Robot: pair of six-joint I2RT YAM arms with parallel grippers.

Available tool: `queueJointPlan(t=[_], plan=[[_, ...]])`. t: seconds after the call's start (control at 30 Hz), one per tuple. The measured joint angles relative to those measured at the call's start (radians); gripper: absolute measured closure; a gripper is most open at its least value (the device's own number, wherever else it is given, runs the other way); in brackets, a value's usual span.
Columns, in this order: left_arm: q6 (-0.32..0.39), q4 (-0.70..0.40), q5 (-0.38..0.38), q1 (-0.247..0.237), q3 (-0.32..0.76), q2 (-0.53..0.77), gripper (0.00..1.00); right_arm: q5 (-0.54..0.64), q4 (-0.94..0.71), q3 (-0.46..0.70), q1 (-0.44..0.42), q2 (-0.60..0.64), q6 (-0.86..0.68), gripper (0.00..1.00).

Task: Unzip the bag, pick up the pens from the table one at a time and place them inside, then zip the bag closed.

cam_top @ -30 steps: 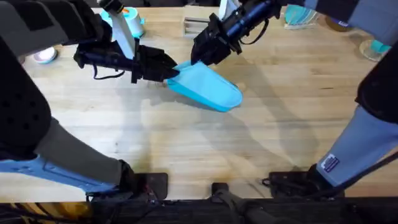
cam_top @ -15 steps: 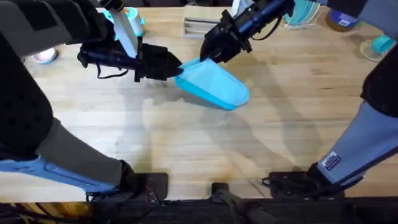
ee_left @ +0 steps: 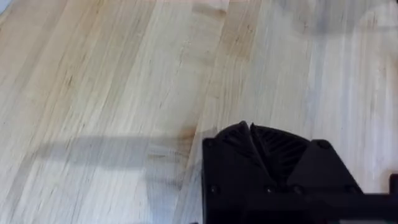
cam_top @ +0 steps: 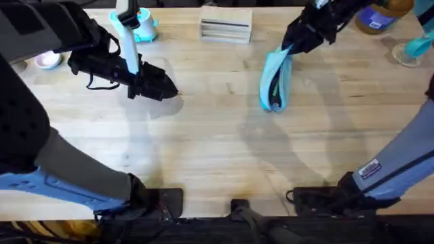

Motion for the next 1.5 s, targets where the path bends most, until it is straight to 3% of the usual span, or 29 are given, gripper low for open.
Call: queueJointPlan(t=[0.23, 0.43, 0.67, 0.77, 0.8, 1.3, 1.37, 1.4, 1.43, 1.5], plan=[[0.0, 0.0, -0.014, 0.0, 0.0, 0.0, 0.959, -0.01, -0.004, 0.0, 0.021, 0.0, -0.015, 0.969], [0.0, 0.0, -0.014, 0.0, 0.0, 0.0, 0.961, -0.105, -0.022, 0.0, 0.025, 0.0, -0.077, 0.969], [0.0, 0.0, -0.014, 0.0, 0.0, 0.0, 0.961, -0.143, -0.032, 0.0, 0.107, -0.011, -0.149, 0.969], [0.0, 0.0, -0.014, 0.0, 0.0, 0.0, 0.961, -0.143, -0.036, 0.0, 0.16, -0.024, -0.169, 0.969], [0.0, 0.0, -0.014, 0.0, 0.0, 0.0, 0.96, -0.143, -0.039, 0.0, 0.225, -0.033, -0.179, 0.969], [0.0, -0.001, -0.015, 0.0, 0.0, 0.0, 0.961, -0.084, 0.05, -0.002, 0.654, -0.033, -0.19, 0.951], [0.0, -0.001, -0.014, 0.0, 0.0, 0.0, 0.961, -0.063, 0.053, -0.002, 0.689, -0.033, -0.186, 0.68], [0.0, -0.003, -0.015, 0.0, 0.0, 0.0, 0.961, -0.027, 0.053, -0.002, 0.717, -0.038, -0.186, 0.261], [0.0, -0.004, -0.015, 0.0, 0.0, 0.0, 0.961, -0.015, 0.053, -0.002, 0.722, -0.041, -0.186, 0.109], [0.0, -0.005, -0.018, 0.0, 0.0, 0.0, 0.961, -0.001, 0.056, -0.002, 0.721, -0.044, -0.187, 0.012]])
